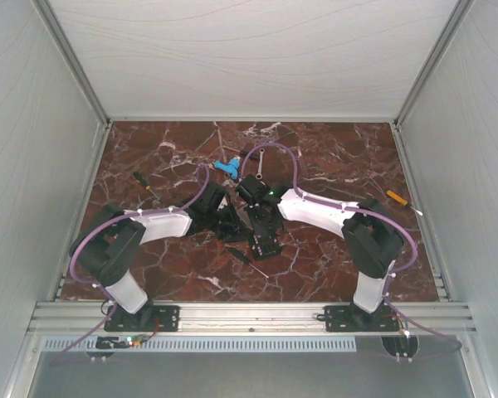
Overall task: Snap on the fuse box
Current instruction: Install the fuse at the fuse box base.
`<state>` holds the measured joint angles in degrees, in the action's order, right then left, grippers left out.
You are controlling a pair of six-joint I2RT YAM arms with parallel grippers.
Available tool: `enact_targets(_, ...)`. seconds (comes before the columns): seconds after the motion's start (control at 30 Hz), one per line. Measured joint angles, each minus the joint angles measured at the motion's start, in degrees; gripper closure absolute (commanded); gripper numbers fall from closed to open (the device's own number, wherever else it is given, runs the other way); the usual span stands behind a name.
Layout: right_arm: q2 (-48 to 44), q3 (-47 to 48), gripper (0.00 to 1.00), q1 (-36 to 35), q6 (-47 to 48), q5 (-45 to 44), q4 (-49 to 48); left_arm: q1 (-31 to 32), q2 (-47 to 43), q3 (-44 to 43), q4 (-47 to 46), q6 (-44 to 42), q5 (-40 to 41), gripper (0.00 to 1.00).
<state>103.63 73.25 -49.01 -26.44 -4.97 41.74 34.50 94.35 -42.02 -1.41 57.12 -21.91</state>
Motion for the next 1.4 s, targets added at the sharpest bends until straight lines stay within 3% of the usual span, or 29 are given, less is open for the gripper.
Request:
enact_targets(0.87,2.43,-0.33,1.0,-1.11,2.78,-0.46,0.52,0.0,0.79,0.02,-0.24,0.07,-1.09,0.76)
enact_targets(1.1,-1.88,-2.8,0.93,-1.18,3.21,-0.5,-1.75,0.0,0.76,0.02,-0.24,0.09,-1.09,0.76)
enact_targets(1.4,-5.6,-3.3,0.92,0.07,2.64,-0.33,-1.09,0.0,0.76,0.02,-0.26,0.09,-1.09,0.75)
